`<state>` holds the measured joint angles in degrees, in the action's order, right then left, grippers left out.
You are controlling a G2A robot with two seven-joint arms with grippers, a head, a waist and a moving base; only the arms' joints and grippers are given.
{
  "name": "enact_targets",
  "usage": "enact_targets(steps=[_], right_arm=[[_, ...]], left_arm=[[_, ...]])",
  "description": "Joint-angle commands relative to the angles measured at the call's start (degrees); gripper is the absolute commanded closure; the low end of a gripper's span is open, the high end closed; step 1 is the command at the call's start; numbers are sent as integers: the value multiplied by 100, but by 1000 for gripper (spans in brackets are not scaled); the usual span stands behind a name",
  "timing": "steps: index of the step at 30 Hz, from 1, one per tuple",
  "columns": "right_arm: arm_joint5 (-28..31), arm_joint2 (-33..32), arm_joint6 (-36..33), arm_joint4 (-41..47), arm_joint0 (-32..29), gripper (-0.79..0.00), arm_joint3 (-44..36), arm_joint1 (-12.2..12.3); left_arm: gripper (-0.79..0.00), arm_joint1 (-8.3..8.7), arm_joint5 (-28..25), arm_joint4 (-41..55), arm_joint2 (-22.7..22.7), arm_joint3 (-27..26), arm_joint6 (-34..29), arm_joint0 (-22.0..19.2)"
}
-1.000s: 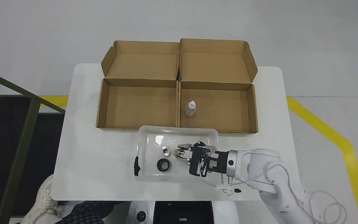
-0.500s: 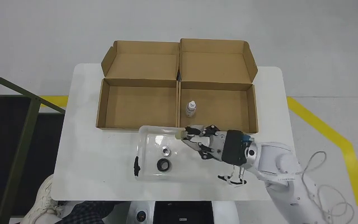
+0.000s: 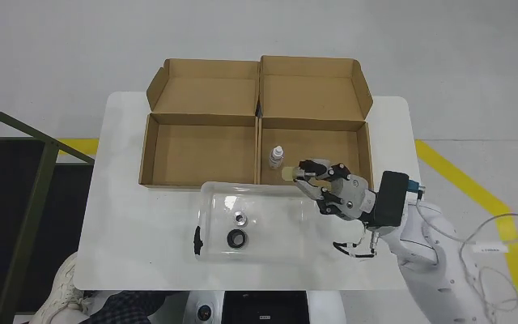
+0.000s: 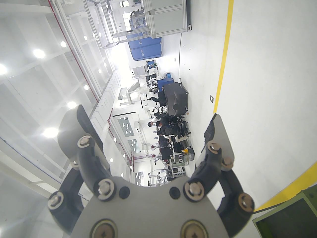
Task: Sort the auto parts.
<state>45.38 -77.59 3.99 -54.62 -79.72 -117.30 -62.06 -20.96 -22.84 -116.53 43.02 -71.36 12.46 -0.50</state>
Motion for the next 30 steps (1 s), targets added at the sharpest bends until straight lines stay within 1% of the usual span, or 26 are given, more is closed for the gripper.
enact_targets(steps=[1,7,13,22,30], right_arm=[[3,-30,29,8,-2,0,11,1],[67,-181,-22,82,75,0,115,15],[22,-266,-301,31,186,0,238,32],[-605,88,-967,-469,235,0,491,6],[-1403,340,-1550,-962,367,0,780,-33]], left_arm=[[-785,0,0,0,0,0,0,0],[-785,0,0,0,0,0,0,0],[-785,0,0,0,0,0,0,0],[-785,0,0,0,0,0,0,0],[-785,0,0,0,0,0,0,0]])
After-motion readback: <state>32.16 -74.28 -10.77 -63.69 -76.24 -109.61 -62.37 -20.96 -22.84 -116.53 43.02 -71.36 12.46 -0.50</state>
